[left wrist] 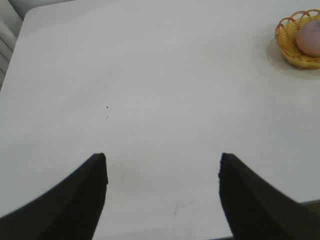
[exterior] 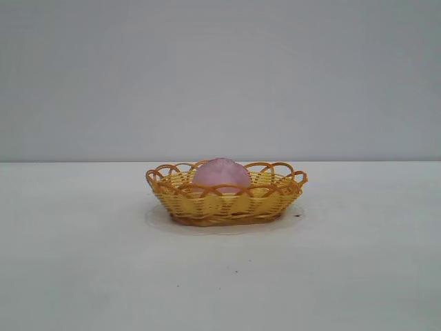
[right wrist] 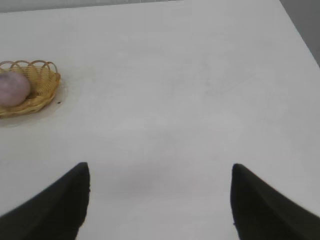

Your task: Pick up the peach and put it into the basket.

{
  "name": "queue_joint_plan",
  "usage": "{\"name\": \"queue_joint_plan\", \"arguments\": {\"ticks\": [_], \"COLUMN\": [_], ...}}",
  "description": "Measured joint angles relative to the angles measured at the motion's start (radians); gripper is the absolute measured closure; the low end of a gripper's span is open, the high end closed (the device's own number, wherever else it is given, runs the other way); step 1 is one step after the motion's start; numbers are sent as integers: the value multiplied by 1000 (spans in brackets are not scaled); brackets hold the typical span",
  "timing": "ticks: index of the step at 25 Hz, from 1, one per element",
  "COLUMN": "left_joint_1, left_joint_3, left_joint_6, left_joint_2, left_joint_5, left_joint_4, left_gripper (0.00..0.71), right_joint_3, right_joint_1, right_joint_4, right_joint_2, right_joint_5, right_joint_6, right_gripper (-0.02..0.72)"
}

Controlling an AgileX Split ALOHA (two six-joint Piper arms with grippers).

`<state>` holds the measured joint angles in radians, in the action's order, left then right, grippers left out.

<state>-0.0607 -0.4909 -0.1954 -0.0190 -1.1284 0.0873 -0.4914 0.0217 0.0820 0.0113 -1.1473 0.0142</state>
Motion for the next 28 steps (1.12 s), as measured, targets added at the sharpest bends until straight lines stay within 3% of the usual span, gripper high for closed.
{"name": "queue_joint_plan", "arguments": {"ticks": [25,27,28], "left_joint_1": [0,0,0], "left_joint_3": [0,0,0], "left_joint_6": [0,0,0], "left_joint_2": [0,0,0], "left_joint_5": [1,1,1], "left_joint_4": [0,0,0], "left_gripper": [287,287,287], "right_joint_3": [2,2,2], "right_joint_1": [-79,-79,-79], "right_joint_4": [-9,-9,-9], "right_joint_2": [4,4,4], "right_joint_5": [4,4,4], "right_joint_6": [-2,-2,-2], "right_gripper": [198,259,254]}}
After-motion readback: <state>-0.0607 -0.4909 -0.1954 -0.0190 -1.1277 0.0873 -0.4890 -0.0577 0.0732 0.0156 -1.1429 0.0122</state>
